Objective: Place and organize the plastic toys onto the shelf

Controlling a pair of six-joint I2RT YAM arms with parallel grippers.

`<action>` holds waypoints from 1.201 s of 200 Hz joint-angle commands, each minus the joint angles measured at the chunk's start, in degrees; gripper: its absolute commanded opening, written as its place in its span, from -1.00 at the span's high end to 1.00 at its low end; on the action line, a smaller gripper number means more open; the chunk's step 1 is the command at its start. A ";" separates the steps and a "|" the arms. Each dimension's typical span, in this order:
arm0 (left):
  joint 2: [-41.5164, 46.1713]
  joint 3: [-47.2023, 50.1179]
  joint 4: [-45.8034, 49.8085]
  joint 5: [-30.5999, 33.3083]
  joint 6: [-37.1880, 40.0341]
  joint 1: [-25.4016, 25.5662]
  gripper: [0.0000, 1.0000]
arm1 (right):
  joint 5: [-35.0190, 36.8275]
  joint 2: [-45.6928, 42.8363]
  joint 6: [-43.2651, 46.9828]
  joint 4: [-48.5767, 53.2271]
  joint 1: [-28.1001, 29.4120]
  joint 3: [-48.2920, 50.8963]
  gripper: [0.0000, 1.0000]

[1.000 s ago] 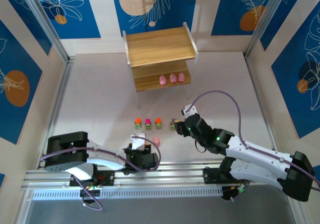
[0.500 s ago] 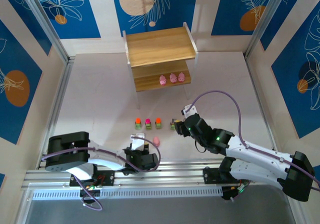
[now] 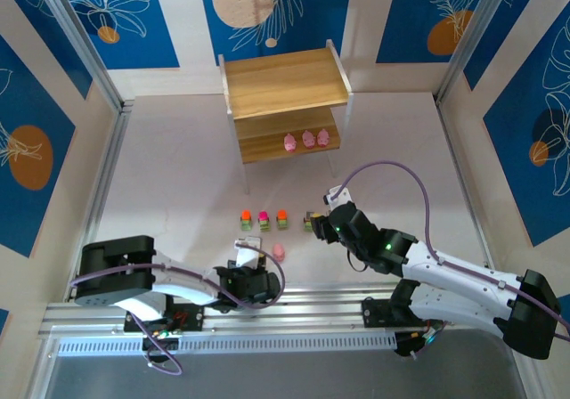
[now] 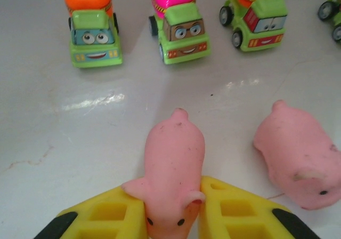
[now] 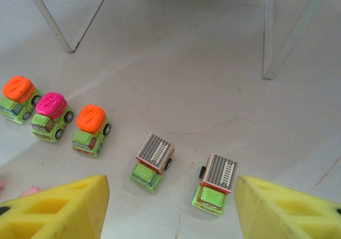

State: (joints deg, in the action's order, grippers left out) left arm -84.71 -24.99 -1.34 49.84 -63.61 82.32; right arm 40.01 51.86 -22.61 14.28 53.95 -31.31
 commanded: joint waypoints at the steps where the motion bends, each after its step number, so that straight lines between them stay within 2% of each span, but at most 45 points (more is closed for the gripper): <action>1: 2.87 0.40 -0.57 0.25 2.99 0.19 0.53 | -0.35 -0.89 0.11 -1.13 -0.47 1.22 -0.28; 61: 10.62 -2.20 5.38 0.78 8.61 -0.44 0.62 | -1.62 -2.36 -0.24 -0.79 -1.47 1.42 -0.28; 120: 18.34 -6.20 11.30 0.19 13.99 -2.39 0.61 | -3.95 -4.80 -1.02 -0.48 -3.56 2.05 -0.29; 180: 23.59 -10.17 12.09 -6.31 22.18 -10.64 0.60 | -5.62 -5.88 -1.51 -0.22 -5.39 2.39 -0.29; 240: 20.46 -16.57 9.33 -13.32 30.20 -19.51 0.60 | -6.34 -6.55 -1.65 0.04 -6.40 2.56 -0.29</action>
State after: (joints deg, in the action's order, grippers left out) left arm -62.61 -37.91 9.28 40.62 -38.37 65.71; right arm 34.79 46.48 -23.59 14.35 48.01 -29.43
